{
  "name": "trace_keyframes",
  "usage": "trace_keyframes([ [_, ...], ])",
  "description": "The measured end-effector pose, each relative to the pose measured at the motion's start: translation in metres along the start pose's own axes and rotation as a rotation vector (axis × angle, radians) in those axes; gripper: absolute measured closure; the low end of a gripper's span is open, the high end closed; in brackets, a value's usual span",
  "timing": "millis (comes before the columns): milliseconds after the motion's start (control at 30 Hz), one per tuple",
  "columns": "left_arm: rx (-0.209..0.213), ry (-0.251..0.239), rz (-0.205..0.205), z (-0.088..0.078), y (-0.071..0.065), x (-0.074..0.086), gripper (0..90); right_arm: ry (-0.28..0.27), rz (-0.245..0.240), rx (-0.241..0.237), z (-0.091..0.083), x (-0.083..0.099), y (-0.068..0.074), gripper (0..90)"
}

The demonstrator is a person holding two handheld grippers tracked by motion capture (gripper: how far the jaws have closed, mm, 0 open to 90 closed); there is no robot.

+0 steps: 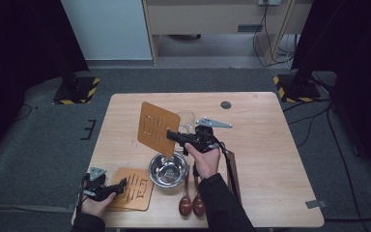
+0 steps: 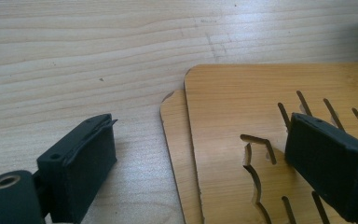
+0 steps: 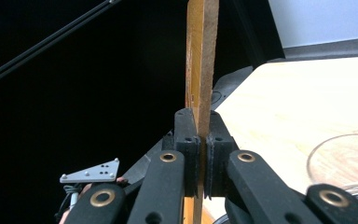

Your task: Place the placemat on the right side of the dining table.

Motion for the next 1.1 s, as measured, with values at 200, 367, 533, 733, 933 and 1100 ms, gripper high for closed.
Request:
trace_keyframes([
  [200,-0.002,-0.004,-0.005,0.0,0.0,0.0,7.0,-0.023,-0.004,0.016,-0.008,-0.007,-0.003,87.1],
  [367,-0.004,-0.004,-0.007,0.0,0.0,0.0,6.9,-0.042,-0.007,0.024,-0.014,-0.013,-0.004,87.1],
  [533,-0.003,-0.002,-0.003,0.0,-0.001,0.0,6.2,-0.06,-0.005,0.036,-0.022,-0.018,-0.007,87.1],
  [733,-0.004,0.0,-0.002,0.001,-0.001,0.0,5.3,-0.085,-0.001,0.048,-0.032,-0.024,-0.011,87.1],
  [933,-0.004,0.003,0.002,0.001,-0.001,0.0,4.9,-0.107,0.001,0.061,-0.042,-0.03,-0.014,87.1],
  [1100,-0.004,0.003,0.004,0.001,-0.001,0.0,4.6,-0.129,0.0,0.074,-0.052,-0.036,-0.017,87.1],
])
Point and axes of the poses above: each handheld gripper's, and its own axes: z roughly forward along the jaws, x roughly out of its underside, y roughly to its left, the point moved 8 cm from there along z, roughly forward along the jaws, and after that the axes turned 12 degrees about -x, right-handed, at the moved point
